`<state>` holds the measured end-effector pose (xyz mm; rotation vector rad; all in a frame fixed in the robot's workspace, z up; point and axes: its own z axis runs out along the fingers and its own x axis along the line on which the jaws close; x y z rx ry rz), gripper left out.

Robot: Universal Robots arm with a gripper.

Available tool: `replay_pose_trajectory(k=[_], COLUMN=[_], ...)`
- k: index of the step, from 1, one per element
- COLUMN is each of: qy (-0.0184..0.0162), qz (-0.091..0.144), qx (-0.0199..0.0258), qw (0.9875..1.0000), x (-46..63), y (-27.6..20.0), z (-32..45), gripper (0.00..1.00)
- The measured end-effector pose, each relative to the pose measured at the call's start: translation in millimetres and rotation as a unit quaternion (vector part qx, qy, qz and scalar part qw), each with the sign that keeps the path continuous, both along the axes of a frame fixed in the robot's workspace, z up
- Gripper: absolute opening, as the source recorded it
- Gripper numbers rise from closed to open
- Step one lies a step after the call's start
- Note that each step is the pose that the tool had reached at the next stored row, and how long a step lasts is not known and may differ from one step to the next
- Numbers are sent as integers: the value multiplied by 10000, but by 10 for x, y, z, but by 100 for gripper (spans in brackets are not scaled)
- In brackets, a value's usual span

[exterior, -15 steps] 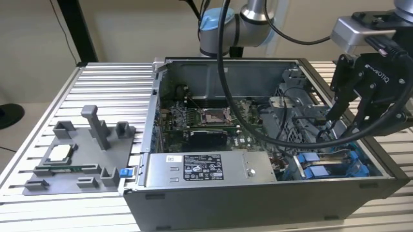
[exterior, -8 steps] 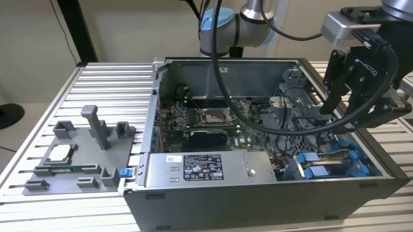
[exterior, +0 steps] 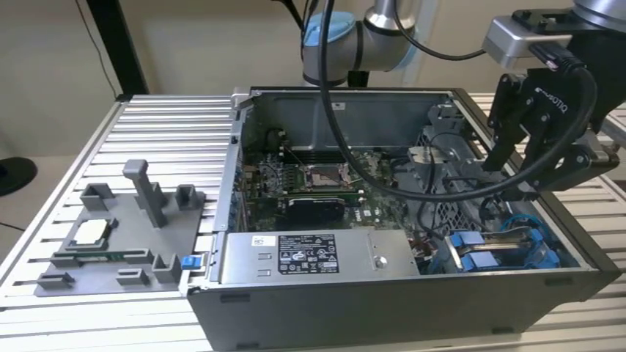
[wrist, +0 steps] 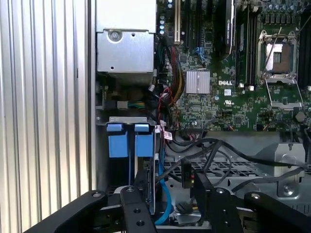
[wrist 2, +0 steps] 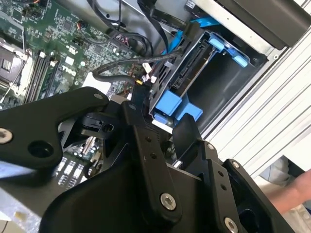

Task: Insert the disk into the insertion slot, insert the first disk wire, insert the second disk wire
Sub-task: 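Insert the first disk wire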

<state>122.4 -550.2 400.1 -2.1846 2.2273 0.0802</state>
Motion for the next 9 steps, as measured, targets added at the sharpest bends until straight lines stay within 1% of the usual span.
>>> replay_pose_trajectory(k=[2, 4, 9], qy=[0, 0, 0], qz=[0, 0, 0], qx=[-1, 0, -1], qw=[10000, 10000, 10000], x=[0, -1, -12], y=[35, 56, 63], z=[-8, -24, -68], gripper=[100, 100, 100])
